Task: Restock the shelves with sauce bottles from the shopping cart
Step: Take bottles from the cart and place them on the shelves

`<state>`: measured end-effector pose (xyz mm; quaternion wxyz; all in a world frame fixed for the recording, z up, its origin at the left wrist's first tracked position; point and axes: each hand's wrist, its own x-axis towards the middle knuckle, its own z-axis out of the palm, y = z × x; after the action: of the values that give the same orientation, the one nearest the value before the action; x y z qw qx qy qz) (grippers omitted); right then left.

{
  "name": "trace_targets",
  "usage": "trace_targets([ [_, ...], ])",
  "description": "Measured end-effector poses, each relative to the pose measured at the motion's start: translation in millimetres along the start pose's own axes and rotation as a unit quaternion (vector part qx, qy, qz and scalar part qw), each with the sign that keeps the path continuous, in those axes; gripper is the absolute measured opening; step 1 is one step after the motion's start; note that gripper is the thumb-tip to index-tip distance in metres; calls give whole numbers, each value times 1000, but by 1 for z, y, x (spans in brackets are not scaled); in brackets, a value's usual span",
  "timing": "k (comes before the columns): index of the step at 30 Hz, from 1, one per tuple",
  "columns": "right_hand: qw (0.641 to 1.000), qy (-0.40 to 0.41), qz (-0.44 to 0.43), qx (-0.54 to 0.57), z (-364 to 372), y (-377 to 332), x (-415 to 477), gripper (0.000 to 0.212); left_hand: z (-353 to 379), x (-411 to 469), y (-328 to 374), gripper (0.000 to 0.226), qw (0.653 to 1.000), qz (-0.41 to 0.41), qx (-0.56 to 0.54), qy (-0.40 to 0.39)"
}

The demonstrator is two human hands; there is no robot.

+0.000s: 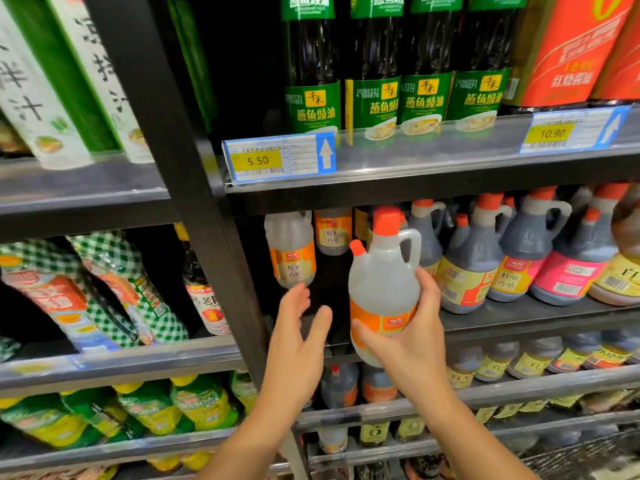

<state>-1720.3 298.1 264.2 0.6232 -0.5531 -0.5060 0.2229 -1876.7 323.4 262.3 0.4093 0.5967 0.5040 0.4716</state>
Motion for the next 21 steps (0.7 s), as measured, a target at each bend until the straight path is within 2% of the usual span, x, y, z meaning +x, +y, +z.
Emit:
trace_targets([
  [3, 1000, 15, -18, -6, 18, -2, 15, 97, -14, -28, 11, 65, 999, -7, -9, -52],
  [7, 999, 12, 8, -41, 38, 0, 40, 85, -37, -51, 22, 51, 998, -2, 0, -55],
  [13, 999, 9, 22, -25, 64, 12, 68, 88, -68, -68, 34, 27, 996, 57, 8, 64],
  [15, 1000, -14, 24, 0, 70, 15, 74, 62, -75, -66, 34, 16, 993, 64, 10, 100],
  [16, 998, -7, 56, 41, 77, 12, 77, 46, -78, -64, 34, 15, 992, 63, 10, 112],
  [17, 990, 9, 102, 98, 80, 11, 82, 39, -79, -63, 34, 16, 991, 63, 10, 119],
  [21, 958, 59, 211, 186, 92, 19, 99, 43, -78, -60, 33, 19, 988, 78, 27, 134],
])
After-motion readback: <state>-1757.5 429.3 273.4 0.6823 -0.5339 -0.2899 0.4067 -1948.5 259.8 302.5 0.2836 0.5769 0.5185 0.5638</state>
